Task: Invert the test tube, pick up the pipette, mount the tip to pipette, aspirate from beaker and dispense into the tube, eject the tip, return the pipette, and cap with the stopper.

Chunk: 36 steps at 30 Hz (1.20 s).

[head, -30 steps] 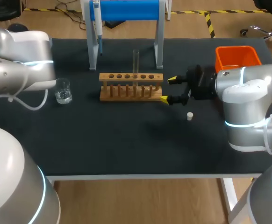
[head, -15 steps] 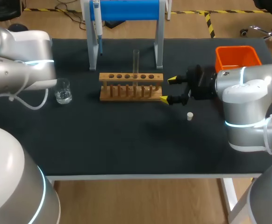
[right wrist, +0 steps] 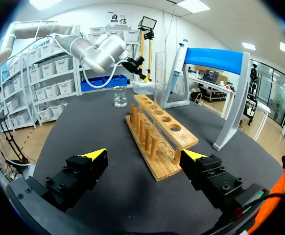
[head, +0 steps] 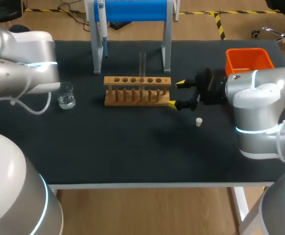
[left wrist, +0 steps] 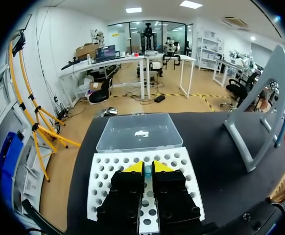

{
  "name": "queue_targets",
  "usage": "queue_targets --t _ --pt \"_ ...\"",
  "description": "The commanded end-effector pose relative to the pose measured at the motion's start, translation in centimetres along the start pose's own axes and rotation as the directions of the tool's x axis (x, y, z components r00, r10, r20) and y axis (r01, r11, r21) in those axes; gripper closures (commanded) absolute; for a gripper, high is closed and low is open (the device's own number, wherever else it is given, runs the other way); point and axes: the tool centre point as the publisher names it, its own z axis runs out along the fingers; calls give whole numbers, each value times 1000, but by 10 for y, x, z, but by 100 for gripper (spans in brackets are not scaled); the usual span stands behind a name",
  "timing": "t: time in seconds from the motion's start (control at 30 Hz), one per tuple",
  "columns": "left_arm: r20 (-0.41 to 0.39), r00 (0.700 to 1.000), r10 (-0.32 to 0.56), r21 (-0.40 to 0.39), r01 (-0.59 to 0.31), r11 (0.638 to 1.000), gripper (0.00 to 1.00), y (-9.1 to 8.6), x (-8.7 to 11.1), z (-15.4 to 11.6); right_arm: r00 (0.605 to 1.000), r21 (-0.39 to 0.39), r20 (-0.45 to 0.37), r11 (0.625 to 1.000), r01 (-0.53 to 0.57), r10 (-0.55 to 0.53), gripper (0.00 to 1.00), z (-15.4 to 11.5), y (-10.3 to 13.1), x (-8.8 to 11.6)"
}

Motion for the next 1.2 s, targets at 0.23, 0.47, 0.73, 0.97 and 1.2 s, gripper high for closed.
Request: queue_targets --t 0.23,0.47,0.73,0.97,1.2 --pt "8 1000 3 -1 -3 1000 100 -4 -2 -4 1000 -2 1 1000 1 -1 0 -1 -1 0" --pt "23 1000 13 10 -13 1000 100 -12 -3 -13 1000 -2 1 1000 1 -1 0 -1 -1 0" --pt "53 998 29 27 -31 999 100 -24 -3 -26 1000 -2 1 1000 1 -1 0 -1 -1 0" --pt "85 996 30 49 -34 998 100 -35 -6 -38 1000 -2 1 1000 1 -1 0 -1 -1 0" --pt "119 993 17 78 -26 997 100 -48 -8 -53 1000 -2 1 1000 1 -1 0 -1 -1 0"
